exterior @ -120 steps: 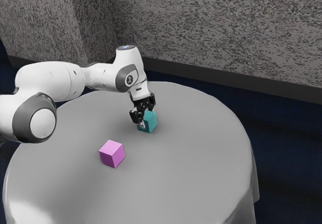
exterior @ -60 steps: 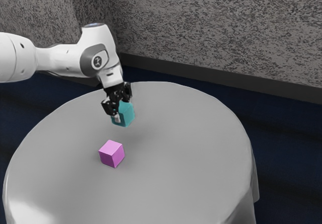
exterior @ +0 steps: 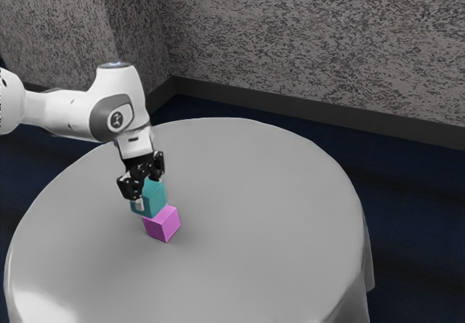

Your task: Pick up the blue block with one arm, and put the blue block on the pink block with one arm

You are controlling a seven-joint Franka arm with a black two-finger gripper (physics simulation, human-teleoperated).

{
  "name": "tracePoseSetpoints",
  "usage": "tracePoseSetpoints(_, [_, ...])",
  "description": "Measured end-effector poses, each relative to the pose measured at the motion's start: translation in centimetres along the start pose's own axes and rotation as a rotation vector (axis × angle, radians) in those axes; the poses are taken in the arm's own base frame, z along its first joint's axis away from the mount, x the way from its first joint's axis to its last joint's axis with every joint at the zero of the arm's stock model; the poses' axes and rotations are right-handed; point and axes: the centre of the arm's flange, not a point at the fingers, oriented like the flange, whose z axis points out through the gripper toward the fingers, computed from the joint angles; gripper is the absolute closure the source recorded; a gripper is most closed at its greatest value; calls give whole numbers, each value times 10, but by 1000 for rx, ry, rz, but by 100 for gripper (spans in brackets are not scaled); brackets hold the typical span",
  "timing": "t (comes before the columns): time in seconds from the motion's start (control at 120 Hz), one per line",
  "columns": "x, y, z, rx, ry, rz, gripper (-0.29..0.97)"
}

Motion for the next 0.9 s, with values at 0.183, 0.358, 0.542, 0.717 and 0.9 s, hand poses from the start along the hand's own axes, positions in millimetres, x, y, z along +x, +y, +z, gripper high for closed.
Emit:
tracePoseSetpoints(0.183, [1, -9, 11, 20, 4, 11, 30])
tracePoseSetpoints(0.358, [1, -15, 10, 49, 12, 12, 30])
tracePoseSetpoints(0.542, [-1, -14, 22, 27, 21, 8, 17])
tracePoseSetpoints(0.717, [0, -13, 18, 31, 21, 9, 7])
tracePoseSetpoints(0.9, [9, 12, -88, 132, 27, 5, 3])
